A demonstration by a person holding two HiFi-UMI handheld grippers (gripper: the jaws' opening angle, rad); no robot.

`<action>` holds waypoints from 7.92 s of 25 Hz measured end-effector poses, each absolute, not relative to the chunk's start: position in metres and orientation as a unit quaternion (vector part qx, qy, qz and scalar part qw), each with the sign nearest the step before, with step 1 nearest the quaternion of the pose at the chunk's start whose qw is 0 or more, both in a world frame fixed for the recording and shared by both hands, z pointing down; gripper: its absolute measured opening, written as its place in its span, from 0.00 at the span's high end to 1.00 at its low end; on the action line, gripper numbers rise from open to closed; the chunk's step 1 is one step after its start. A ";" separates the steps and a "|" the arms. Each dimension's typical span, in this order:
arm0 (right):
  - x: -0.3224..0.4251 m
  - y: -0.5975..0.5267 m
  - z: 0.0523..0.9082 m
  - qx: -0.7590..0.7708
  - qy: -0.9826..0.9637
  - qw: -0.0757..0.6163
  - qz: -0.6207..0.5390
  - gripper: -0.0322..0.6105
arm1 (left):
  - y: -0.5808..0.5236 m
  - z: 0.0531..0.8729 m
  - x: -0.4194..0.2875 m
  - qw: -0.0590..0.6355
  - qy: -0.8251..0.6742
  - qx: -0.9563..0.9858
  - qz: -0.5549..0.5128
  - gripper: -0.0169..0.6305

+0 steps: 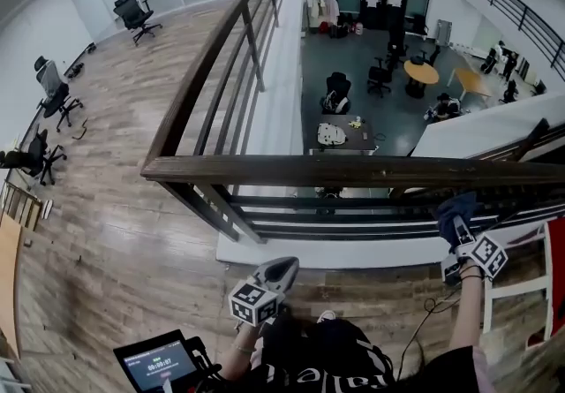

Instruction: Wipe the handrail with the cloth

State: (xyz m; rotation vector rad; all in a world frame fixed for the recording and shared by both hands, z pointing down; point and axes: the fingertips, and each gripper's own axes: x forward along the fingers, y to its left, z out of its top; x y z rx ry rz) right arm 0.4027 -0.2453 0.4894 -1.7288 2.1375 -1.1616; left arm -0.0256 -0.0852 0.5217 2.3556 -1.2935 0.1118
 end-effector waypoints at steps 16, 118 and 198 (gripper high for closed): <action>-0.041 -0.206 0.549 -0.420 0.790 -0.005 -0.447 0.80 | -0.043 0.533 -0.233 0.236 -0.461 0.854 0.048 0.97; 0.423 -0.276 0.658 -0.542 0.696 -0.033 -0.470 0.80 | -0.107 0.578 0.052 0.281 -0.498 0.817 0.072 0.97; 0.284 -0.336 0.834 -0.469 0.691 -0.159 -0.526 0.80 | -0.123 0.717 0.087 0.335 -0.372 0.855 0.135 0.97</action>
